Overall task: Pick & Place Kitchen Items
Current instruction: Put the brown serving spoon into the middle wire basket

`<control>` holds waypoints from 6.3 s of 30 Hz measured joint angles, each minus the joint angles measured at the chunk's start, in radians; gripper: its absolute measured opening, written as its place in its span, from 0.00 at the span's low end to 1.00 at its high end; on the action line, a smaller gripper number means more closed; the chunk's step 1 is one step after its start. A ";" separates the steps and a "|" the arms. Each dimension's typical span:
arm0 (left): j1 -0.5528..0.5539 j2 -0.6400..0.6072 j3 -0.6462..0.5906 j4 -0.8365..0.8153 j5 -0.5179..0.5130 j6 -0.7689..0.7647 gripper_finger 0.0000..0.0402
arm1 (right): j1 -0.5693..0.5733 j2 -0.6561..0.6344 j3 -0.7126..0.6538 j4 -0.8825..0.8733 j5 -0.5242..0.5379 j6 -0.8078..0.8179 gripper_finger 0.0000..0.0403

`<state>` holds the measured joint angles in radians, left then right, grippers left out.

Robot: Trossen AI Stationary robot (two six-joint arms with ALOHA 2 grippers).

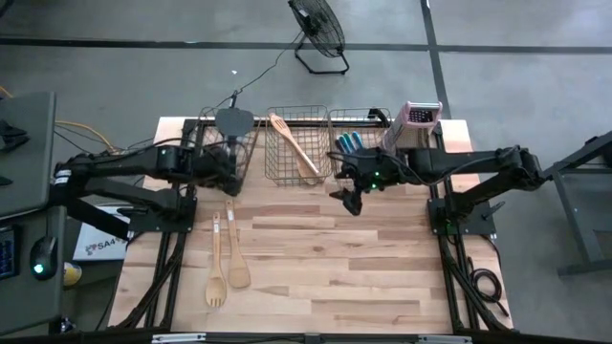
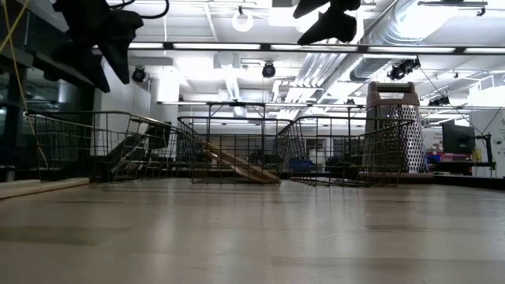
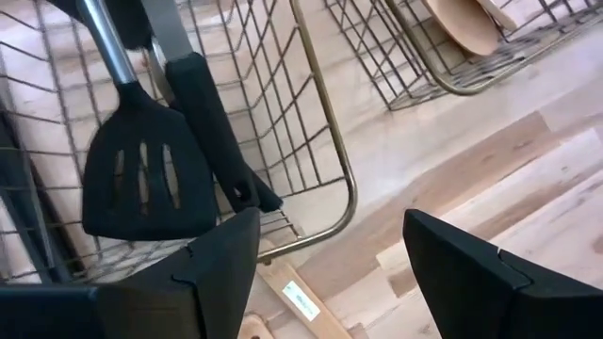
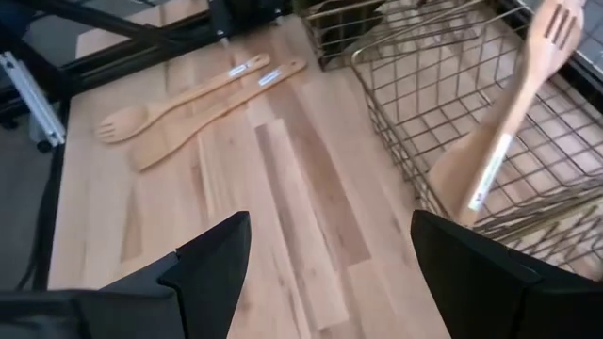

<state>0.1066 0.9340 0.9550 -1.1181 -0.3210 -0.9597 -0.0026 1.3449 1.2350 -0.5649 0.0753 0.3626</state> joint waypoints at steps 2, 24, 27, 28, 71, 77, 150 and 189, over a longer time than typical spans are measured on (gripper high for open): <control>-0.032 0.000 0.000 -0.009 -0.025 -0.016 0.65 | 0.018 -0.003 0.000 0.004 0.003 0.000 0.71; -0.281 -0.001 -0.038 0.059 -0.086 -0.153 0.65 | 0.110 -0.149 -0.354 0.473 -0.071 0.142 0.71; -0.304 -0.010 -0.124 0.184 -0.049 -0.174 0.65 | 0.119 -0.189 -0.372 0.480 -0.064 0.142 0.71; -0.312 -0.011 -0.151 0.224 -0.037 -0.183 0.65 | 0.123 -0.202 -0.376 0.480 -0.056 0.141 0.71; -0.713 0.320 -0.277 0.232 0.383 -1.244 0.65 | 0.228 -0.548 -0.564 0.413 -0.102 0.051 0.71; -0.748 0.360 -0.277 0.288 0.409 -1.300 0.65 | 0.228 -0.548 -0.564 0.412 -0.105 0.051 0.71; -0.827 0.519 -0.042 0.285 0.257 -1.089 0.20 | 0.228 -0.547 -0.563 0.412 -0.105 0.060 0.71; -0.486 0.516 0.330 0.394 -0.190 -0.241 0.20 | 0.224 -0.547 -0.563 0.416 -0.008 0.184 0.71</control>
<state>-0.3792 1.4502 1.2846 -0.7240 -0.5110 -1.2009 0.2218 0.7975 0.6720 -0.1488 0.0668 0.5464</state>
